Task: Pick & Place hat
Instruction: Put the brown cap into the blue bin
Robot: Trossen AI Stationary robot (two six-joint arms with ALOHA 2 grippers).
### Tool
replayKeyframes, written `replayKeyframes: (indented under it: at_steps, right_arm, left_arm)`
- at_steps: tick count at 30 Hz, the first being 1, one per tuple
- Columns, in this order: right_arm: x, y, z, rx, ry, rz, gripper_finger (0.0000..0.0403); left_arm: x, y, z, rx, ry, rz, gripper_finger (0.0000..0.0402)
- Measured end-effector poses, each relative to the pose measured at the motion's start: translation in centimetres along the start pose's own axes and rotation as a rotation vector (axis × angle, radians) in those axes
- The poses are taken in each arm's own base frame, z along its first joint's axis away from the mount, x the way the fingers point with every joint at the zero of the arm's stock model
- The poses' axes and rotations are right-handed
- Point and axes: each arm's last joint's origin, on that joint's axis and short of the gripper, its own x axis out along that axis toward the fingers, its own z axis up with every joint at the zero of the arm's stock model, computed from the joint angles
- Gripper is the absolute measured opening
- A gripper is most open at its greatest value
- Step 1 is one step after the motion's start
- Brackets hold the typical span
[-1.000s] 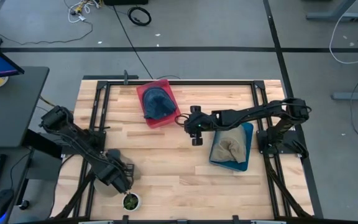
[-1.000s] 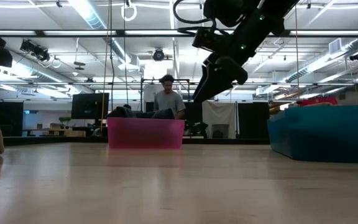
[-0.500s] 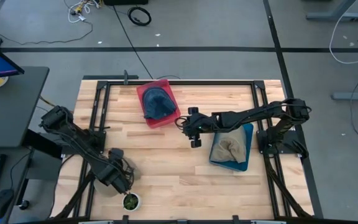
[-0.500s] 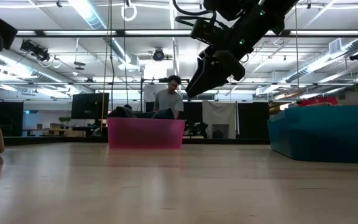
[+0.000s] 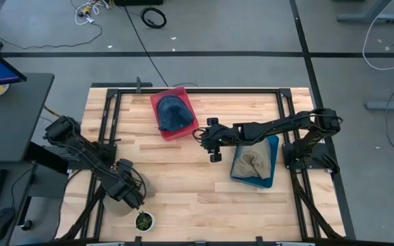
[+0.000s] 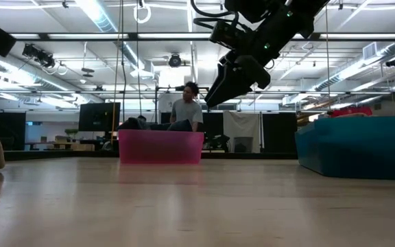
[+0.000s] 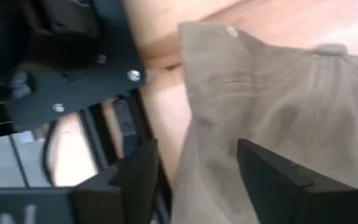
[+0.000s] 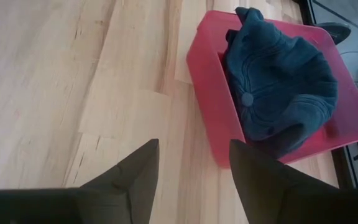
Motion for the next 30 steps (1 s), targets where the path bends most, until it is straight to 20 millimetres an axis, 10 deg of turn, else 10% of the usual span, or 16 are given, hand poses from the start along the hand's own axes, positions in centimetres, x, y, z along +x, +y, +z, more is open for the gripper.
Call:
replayKeyframes:
  at_steps: [9,16,20,30]
  right_arm:
    - [0.0,0.1,0.1,-0.003,-0.017,0.047,0.0198]
    - [0.0,0.1,0.1,-0.002,-0.018,0.047,0.0198]
    - [0.0,0.2,0.1,-0.004,-0.026,0.07,0.0198]
    - [-0.3,0.4,1.9,-0.032,-0.232,0.13,0.0198]
  left_arm:
    - [4.2,-0.8,-0.3,-0.074,0.022,-0.099,0.027]
    - [4.3,-0.7,0.0,0.01,0.007,-0.084,0.0121]
    - [3.0,-1.3,0.7,0.043,-0.021,-0.121,0.0017]
    - [-4.1,-2.3,4.6,0.364,-0.392,-0.144,0.0006]
